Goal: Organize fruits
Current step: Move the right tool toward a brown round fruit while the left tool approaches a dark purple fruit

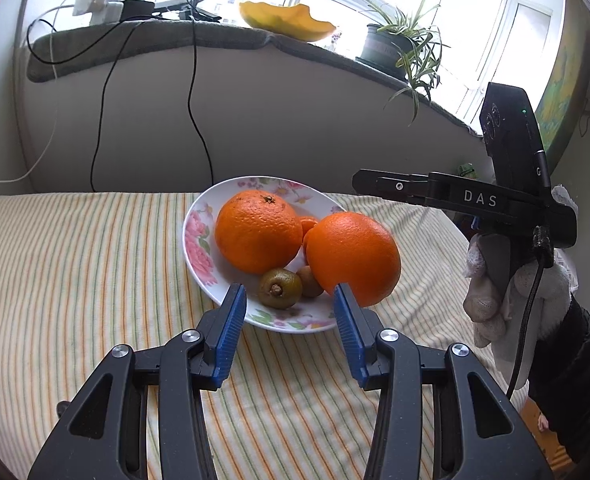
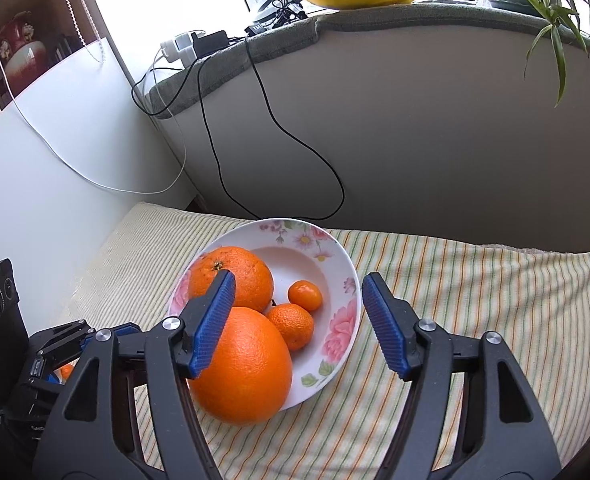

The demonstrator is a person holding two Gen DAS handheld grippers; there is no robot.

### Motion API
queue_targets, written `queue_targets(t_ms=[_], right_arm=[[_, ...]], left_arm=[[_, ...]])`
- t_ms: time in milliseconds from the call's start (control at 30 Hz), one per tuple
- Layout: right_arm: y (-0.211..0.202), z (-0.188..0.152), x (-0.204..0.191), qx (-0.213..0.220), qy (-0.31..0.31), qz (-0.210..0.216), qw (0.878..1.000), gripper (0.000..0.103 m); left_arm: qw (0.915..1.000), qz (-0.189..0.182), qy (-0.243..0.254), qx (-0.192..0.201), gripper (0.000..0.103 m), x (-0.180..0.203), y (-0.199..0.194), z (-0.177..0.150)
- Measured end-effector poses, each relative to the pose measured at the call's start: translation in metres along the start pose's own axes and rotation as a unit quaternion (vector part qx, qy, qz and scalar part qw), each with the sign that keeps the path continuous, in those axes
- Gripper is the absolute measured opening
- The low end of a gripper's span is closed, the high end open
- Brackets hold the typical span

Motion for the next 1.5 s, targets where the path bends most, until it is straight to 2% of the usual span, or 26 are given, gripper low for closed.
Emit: queue_targets(t_ms=[167,333,567,900,1100,1267,1333,1433,1500], right_arm=[[-0.013,-0.001,-0.016,0.007,-0.01,0.004,1.0,0.072],[-0.026,-0.005,-0.037,0.014,-0.024,0.015,0.999,0.083],[-0.036,-0.017,-0.067,0.006,-0.046,0.034,0.998,0.089],[-0.041,-0.033,-0.104,0.024,-0.064,0.052,0.996,0.089],[-0.033,-0.048,-0.133,0.003,-0.096,0.074,0.993,0.09],[-0.022,-0.066,-0.154,-0.017,-0.115,0.089,0.989,0.089],[-0.017,-0.072,-0.161,-0.026,-0.119,0.098,0.988,0.086],[-0.007,-0.082,-0.17,-0.045,-0.126,0.103,0.986,0.075],[-0.002,-0.089,-0.173,-0.056,-0.127,0.107,0.985,0.073]], left_arm=[[0.9999,0.005,-0.002,0.012,0.044,-0.003,-0.018,0.001],[0.9995,0.019,-0.002,0.024,0.044,-0.01,-0.04,0.0],[0.9977,0.051,-0.003,0.044,0.057,-0.028,-0.078,-0.006],[0.9923,0.112,-0.01,0.053,0.058,-0.068,-0.132,-0.033],[0.9886,0.141,-0.031,0.043,0.058,-0.095,-0.153,-0.055],[0.9886,0.14,-0.044,0.036,0.056,-0.108,-0.155,-0.061],[0.9894,0.133,-0.048,0.032,0.052,-0.111,-0.152,-0.063],[0.9913,0.122,-0.046,0.019,0.044,-0.107,-0.145,-0.067],[0.9925,0.114,-0.041,0.01,0.042,-0.102,-0.14,-0.072]])
Point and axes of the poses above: each gripper's, at about its wrist camera, not at the fingertips, and y roughly the way its jaws point, x to its right, z to its top, the point moved 5 cm from there along y, roughly the way its jaws point, and after that the axes turned 12 degrees about x, right-handed, at the moved point
